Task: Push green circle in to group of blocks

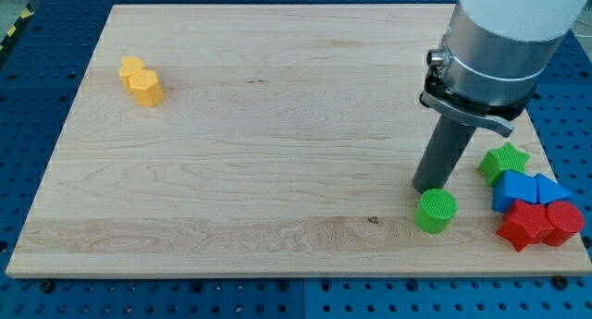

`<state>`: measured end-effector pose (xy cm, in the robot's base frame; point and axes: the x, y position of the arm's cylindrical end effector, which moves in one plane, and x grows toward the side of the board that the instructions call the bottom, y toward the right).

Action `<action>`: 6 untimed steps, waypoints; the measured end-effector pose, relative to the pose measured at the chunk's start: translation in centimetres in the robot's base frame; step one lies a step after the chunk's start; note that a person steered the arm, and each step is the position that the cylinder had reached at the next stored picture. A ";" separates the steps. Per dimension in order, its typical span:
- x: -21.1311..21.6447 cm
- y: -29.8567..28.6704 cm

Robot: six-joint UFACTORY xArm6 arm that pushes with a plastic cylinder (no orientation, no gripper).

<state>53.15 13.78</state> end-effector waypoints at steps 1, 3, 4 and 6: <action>0.0 -2.9; 3.1 -4.5; 4.1 -3.7; 3.3 1.7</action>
